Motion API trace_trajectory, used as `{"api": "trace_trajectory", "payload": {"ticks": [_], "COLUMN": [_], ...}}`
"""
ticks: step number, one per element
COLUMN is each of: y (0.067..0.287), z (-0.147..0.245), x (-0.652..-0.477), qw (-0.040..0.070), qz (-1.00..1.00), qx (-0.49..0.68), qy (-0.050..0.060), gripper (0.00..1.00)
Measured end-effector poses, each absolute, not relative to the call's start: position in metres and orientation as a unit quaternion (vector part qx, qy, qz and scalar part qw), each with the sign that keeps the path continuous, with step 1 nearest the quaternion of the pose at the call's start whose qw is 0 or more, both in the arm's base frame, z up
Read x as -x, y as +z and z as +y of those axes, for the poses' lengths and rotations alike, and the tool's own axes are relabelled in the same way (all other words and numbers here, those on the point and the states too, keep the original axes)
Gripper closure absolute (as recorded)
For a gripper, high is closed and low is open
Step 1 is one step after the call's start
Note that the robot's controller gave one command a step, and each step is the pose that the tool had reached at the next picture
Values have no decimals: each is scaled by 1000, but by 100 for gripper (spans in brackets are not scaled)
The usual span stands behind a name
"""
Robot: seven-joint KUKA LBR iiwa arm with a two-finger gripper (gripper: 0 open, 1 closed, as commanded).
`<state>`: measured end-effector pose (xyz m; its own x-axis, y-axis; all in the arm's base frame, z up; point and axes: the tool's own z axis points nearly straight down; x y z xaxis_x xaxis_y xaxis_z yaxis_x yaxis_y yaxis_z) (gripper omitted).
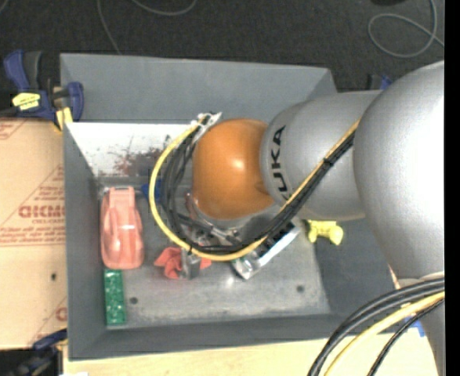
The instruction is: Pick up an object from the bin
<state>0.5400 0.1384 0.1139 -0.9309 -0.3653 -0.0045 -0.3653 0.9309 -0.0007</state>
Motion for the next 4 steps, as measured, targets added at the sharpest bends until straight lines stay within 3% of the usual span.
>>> {"api": "trace_trajectory", "payload": {"ticks": [1, 2, 3, 4], "y": [158, 139, 153, 189], "z": [131, 134, 137, 147], "x": [-557, -548, -542, -546], "qw": [8, 12, 0, 14], "qz": [983, 982, 982, 982], "qx": [181, 189, 190, 186], "qy": [0, 0, 0, 1], "gripper": [100, 100, 100, 100]}}
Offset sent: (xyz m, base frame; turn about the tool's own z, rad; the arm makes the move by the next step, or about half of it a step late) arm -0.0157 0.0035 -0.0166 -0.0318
